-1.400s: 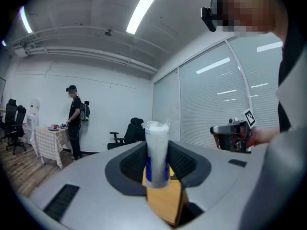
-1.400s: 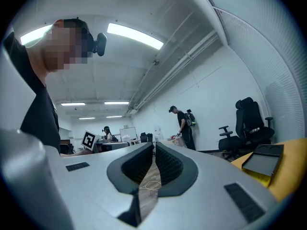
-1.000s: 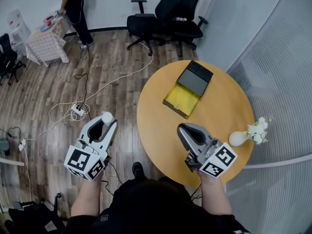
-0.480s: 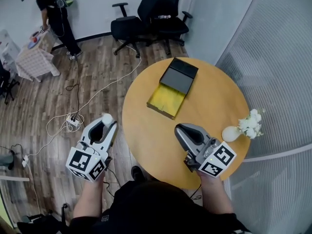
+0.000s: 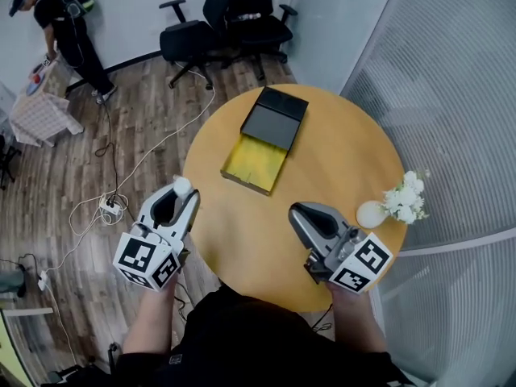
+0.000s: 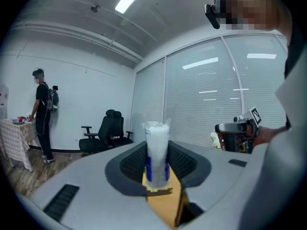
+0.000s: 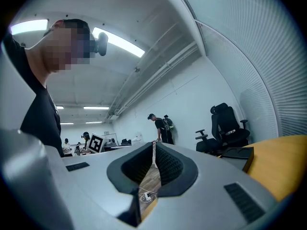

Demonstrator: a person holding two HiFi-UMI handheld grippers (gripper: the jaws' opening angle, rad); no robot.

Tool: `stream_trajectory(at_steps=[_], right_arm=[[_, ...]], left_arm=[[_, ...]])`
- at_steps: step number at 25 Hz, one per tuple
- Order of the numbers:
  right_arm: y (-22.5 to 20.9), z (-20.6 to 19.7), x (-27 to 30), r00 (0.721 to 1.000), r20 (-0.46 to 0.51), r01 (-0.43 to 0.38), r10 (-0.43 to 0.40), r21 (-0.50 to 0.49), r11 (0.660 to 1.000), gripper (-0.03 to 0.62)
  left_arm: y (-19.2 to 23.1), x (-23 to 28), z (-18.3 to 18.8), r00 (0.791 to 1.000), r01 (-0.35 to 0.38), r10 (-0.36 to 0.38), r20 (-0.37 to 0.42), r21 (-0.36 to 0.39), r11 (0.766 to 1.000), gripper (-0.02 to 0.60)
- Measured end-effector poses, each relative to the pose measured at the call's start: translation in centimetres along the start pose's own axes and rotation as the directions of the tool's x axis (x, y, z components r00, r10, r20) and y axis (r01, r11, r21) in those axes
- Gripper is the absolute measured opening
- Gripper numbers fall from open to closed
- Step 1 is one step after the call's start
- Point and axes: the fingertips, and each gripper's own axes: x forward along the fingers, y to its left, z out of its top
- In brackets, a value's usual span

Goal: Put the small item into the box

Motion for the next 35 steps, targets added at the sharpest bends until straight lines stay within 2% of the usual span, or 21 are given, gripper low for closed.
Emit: stream_trajectory(at_steps=[8,16,21,27,31,33,35], right_arm=[[-3.5,-1.1,1.4,0.996,-0.027,0.082,-0.080,0.050,0.995,0.040],[-6.7,-3.4,2.9,0.991,-0.060,0.125,-0.119,0.099,0.987,0.040],[-7.9,-4.6,3.7,0.988,-0.075,0.147,-0.138,0.124,0.981,0.040],[-9.8,-7.2,3.6,0.980,-0.107,0.186,-0.170,0.165,0.969,0.040],[-11.5,-8.7,3.4,0.977,-0.115,0.199,-0.180,0.193,0.961,0.040],[-11.8,-9.0,3.5,0.976,-0.118,0.206,-0.185,0.201,0.958,0.040],[-12.0,-9.1,3.4,0.974,-0.118,0.213,-0.192,0.206,0.955,0.040]], left_arm=[[1.8,6.2,-1.8,0.993,0.090,-0.089,-0.079,0.005,0.996,0.138],[2.4,12.8,-5.6,0.968,0.174,-0.169,-0.184,0.012,0.985,0.138],[2.4,16.3,-9.2,0.935,0.230,-0.220,-0.278,0.004,0.973,0.140],[2.1,20.6,-14.2,0.889,0.286,-0.247,-0.386,0.047,0.957,0.140],[2.5,24.6,-18.2,0.859,0.309,-0.221,-0.463,0.123,0.943,0.140],[2.7,25.9,-20.2,0.833,0.329,-0.207,-0.513,0.160,0.931,0.140],[2.6,26.9,-21.6,0.805,0.371,-0.203,-0.558,0.204,0.906,0.140]])
